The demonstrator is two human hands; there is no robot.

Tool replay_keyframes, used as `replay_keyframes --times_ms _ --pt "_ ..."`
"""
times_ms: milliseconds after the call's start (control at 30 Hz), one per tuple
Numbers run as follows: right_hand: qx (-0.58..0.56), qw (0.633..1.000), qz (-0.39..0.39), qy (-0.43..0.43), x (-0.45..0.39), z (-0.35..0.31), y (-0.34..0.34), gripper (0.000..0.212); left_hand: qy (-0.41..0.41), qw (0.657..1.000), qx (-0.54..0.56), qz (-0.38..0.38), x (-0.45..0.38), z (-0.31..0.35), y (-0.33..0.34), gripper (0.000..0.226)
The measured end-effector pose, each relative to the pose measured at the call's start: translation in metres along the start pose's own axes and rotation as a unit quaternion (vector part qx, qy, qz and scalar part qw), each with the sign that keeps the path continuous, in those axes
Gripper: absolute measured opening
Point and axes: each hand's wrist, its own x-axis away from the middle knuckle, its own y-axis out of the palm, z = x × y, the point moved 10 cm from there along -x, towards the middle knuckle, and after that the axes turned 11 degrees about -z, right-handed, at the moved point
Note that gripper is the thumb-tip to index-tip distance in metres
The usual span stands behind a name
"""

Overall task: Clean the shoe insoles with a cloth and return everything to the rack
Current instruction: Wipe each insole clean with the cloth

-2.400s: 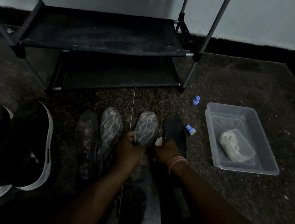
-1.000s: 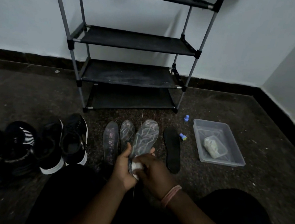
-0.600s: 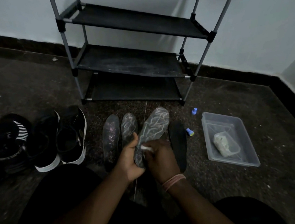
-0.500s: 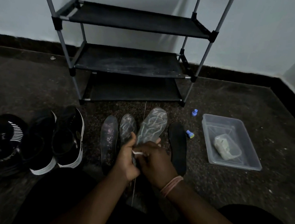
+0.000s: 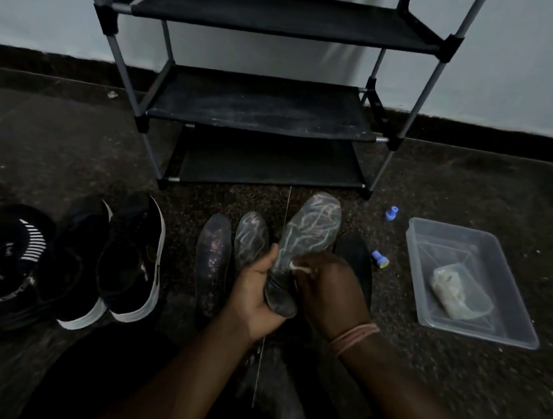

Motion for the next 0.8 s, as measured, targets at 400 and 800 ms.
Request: replay_keyframes --times_ms 400,800 --pt "-0.032 0.999 -0.022 0.024 0.004 -0.005 0.01 0.013 -0.001 1.0 -0.002 0.002 0.001 -0.002 0.002 0.045" --pt "0.053 0.993 -0.109 0.011 0.004 -0.03 0.035 0.022 -0.019 0.999 -0.044 0.018 0.004 -0.002 -0.001 0.06"
